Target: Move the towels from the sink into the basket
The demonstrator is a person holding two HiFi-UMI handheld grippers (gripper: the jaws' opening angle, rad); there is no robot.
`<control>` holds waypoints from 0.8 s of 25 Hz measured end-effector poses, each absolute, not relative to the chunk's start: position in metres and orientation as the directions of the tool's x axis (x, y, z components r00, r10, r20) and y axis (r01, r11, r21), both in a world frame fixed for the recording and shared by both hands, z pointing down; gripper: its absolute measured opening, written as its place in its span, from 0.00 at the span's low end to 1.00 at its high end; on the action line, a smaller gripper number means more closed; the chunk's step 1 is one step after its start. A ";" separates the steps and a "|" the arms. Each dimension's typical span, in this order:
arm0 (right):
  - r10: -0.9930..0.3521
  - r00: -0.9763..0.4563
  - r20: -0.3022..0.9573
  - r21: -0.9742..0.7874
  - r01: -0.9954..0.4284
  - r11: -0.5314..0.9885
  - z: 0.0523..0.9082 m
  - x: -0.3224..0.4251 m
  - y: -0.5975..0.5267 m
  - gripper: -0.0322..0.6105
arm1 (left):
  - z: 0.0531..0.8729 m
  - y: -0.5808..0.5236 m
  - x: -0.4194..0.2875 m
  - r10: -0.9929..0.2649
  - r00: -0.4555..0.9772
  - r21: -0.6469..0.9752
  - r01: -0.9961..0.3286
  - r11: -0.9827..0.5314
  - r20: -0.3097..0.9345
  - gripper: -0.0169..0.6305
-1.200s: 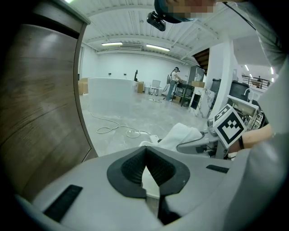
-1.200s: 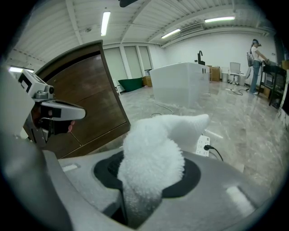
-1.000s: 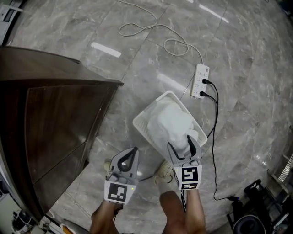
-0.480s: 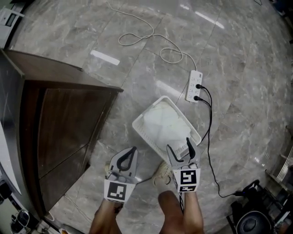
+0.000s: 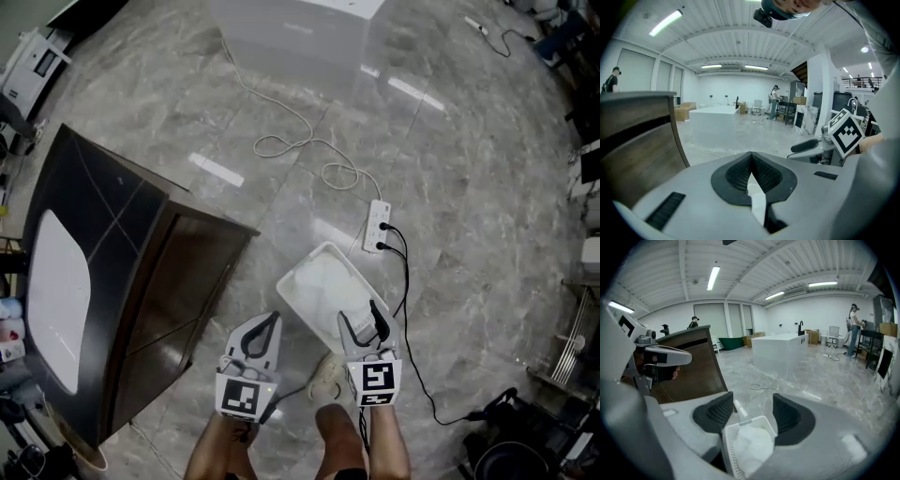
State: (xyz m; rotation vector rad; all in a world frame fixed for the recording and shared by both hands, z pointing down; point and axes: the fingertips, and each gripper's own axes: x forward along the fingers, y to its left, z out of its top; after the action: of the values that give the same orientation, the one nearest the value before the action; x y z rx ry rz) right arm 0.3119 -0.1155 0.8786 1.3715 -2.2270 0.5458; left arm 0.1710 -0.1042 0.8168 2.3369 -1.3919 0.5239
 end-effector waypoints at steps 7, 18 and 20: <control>-0.778 -0.385 0.497 -0.041 -0.906 0.422 0.744 0.305 -0.121 0.38 | 0.696 -0.105 0.168 -0.782 0.467 0.054 -0.870 -0.491 0.413 0.04; -0.863 -0.378 0.335 0.013 -0.914 0.405 0.555 0.288 -0.116 0.21 | 0.540 -0.092 0.144 -0.838 0.457 -0.054 -0.869 -0.492 0.298 0.04; -0.868 -0.382 0.316 0.017 -0.913 0.408 0.524 0.281 -0.105 0.19 | 0.511 -0.082 0.137 -0.846 0.453 -0.061 -0.871 -0.487 0.283 0.04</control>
State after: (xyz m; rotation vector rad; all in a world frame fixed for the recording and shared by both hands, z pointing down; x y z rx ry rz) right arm 0.2811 -0.1054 0.5236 1.5561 -2.3918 0.2317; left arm 0.1369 -0.0819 0.5114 2.5977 -1.5396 0.4234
